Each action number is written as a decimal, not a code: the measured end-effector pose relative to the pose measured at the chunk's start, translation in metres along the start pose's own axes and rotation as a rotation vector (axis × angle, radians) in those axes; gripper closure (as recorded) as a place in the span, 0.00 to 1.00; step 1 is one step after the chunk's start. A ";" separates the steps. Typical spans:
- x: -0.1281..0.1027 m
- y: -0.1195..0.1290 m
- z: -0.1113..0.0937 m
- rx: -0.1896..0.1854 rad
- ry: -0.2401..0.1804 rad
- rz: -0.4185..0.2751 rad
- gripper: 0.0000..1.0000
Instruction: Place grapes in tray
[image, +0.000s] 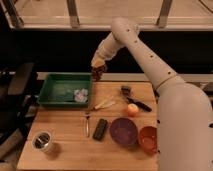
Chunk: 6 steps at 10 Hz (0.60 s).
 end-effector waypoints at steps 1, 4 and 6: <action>0.000 0.000 0.000 0.000 0.000 0.000 1.00; 0.003 0.000 -0.002 0.000 -0.005 -0.001 1.00; -0.006 -0.004 0.006 -0.008 -0.040 -0.056 1.00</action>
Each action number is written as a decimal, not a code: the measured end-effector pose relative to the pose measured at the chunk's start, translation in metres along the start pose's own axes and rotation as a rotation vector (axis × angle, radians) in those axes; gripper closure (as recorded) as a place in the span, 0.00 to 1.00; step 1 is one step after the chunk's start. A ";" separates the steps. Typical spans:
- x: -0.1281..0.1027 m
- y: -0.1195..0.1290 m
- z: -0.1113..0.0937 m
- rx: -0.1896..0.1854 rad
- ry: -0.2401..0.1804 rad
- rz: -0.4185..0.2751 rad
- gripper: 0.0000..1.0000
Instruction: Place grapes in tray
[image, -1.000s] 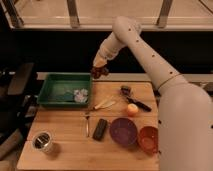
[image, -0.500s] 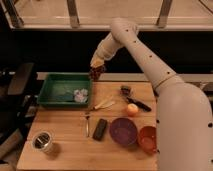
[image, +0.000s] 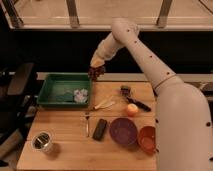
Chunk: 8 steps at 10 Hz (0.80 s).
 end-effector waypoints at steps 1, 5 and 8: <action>-0.010 -0.004 0.009 -0.004 -0.025 -0.036 1.00; -0.049 -0.025 0.052 -0.006 -0.122 -0.173 1.00; -0.063 -0.037 0.079 0.023 -0.160 -0.256 1.00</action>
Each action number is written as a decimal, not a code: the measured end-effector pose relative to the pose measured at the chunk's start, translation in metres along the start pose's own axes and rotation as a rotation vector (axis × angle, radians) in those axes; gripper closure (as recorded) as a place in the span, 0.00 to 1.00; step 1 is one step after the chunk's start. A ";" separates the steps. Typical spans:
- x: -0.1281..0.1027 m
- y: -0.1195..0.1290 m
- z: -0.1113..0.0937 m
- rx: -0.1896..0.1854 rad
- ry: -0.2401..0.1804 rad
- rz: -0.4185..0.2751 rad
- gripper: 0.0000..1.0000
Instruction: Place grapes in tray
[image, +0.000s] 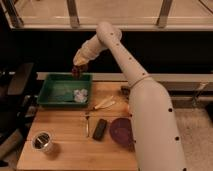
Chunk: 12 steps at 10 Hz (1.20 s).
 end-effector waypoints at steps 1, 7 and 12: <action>-0.002 -0.005 0.013 0.011 -0.010 -0.025 1.00; 0.008 -0.019 0.048 0.095 -0.043 -0.057 0.63; 0.011 -0.015 0.062 0.104 -0.080 -0.041 0.21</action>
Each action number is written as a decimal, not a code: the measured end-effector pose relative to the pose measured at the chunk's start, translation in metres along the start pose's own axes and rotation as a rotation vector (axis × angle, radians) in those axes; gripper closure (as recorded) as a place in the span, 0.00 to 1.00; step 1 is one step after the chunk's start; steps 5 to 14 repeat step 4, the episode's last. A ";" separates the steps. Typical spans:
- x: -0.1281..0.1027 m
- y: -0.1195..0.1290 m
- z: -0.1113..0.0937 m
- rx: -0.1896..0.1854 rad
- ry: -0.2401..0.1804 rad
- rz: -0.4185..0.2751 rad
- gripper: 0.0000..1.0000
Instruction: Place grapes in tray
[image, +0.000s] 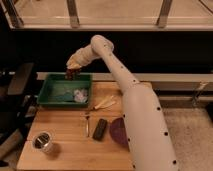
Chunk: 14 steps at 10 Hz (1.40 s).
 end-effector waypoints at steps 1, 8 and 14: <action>0.002 0.002 0.000 -0.005 -0.016 0.014 0.21; 0.000 0.002 0.001 -0.006 -0.019 0.013 0.21; 0.000 0.002 0.001 -0.006 -0.019 0.013 0.21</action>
